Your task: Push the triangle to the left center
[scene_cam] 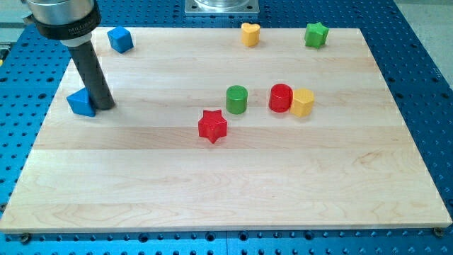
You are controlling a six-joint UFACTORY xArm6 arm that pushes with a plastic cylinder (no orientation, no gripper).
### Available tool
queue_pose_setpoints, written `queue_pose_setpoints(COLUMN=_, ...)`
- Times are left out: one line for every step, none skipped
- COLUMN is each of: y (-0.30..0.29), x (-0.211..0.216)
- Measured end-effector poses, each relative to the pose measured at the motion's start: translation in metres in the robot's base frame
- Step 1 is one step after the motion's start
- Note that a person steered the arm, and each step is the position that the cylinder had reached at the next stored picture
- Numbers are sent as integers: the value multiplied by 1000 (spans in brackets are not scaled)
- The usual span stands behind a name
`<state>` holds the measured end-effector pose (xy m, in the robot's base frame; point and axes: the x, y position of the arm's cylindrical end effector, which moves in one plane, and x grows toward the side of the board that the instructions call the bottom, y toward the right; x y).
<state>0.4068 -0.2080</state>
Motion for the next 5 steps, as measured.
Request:
queue_pose_setpoints(y=2, x=0)
queue_pose_setpoints(y=3, x=0)
queue_pose_setpoints(y=5, x=0)
queue_pose_setpoints(y=6, x=0)
queue_pose_setpoints(y=33, x=-8)
